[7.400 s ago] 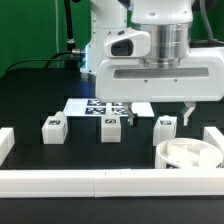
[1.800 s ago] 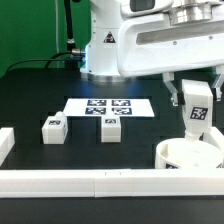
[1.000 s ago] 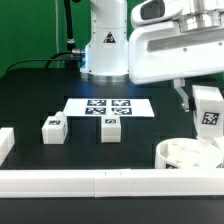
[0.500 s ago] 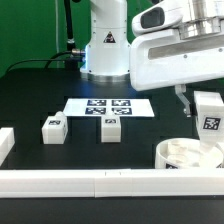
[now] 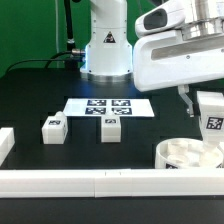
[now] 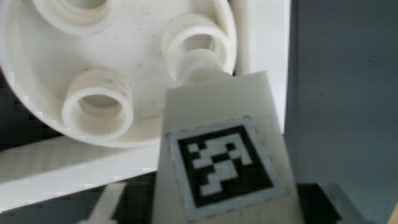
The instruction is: Assemble stool
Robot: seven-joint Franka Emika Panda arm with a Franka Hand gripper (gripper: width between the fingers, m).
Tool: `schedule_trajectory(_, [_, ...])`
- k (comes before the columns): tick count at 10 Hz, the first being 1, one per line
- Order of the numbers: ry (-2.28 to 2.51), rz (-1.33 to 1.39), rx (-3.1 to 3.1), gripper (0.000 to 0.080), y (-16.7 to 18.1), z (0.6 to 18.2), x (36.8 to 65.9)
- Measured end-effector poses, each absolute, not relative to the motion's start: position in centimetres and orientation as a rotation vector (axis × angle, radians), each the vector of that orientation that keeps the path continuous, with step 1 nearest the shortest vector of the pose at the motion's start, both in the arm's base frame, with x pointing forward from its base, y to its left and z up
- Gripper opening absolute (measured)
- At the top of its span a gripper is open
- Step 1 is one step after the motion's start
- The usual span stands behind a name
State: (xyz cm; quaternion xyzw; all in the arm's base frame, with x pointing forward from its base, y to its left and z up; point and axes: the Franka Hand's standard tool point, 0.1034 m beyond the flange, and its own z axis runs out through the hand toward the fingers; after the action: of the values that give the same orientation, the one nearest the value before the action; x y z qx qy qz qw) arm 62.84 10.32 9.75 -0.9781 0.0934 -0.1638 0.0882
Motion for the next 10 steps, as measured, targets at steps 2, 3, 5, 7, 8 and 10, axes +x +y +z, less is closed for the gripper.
schedule_trajectory(2, [0.259,-0.483,-2.913,0.0325,11.32,9.18,62.54])
schedule_trajectory(3, [0.258,-0.486,-2.914,0.0325,11.25,9.18,62.58])
schedule_trajectory(5, [0.254,-0.495,-2.912,0.0325,11.38,9.18,62.64])
schedule_trajectory(7, [0.234,-0.498,-2.919,0.0325,10.98,9.05,62.68])
schedule_trajectory(8, [0.233,-0.498,-2.921,0.0325,10.76,9.00,62.70])
schedule_trajectory(10, [0.233,-0.497,-2.921,0.0325,10.73,8.97,62.69])
